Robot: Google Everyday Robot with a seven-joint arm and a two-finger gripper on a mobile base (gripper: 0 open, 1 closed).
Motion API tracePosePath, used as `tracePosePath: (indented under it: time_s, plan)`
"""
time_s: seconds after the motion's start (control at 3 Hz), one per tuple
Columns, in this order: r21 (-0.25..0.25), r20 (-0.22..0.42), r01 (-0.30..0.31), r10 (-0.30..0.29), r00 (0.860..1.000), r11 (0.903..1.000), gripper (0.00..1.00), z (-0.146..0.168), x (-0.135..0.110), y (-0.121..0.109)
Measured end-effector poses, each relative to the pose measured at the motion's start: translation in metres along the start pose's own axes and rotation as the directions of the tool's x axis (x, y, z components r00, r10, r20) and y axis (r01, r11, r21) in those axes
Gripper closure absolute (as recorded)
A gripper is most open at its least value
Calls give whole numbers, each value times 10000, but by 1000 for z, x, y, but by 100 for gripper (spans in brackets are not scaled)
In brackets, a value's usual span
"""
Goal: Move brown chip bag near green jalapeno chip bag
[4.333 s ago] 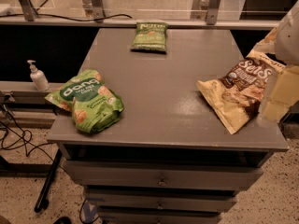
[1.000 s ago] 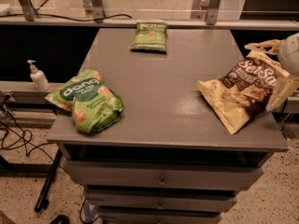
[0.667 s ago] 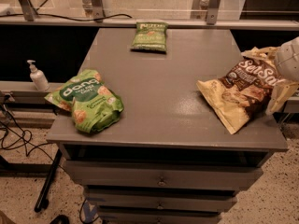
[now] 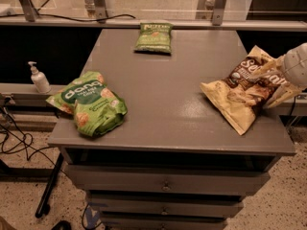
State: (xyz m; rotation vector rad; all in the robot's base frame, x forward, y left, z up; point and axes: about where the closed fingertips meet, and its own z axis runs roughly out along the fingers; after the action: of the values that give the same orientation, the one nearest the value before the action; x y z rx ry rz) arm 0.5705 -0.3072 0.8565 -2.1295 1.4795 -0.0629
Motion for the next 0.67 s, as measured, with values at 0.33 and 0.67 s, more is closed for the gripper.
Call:
tracePosePath:
  time_s: [0.33,0.67]
  plan:
    - [-40,-59,74,-74,10000,10000,64,-1,3,-3]
    - [73,-304,-105,107,9995,9999,87,-10,-4,-20]
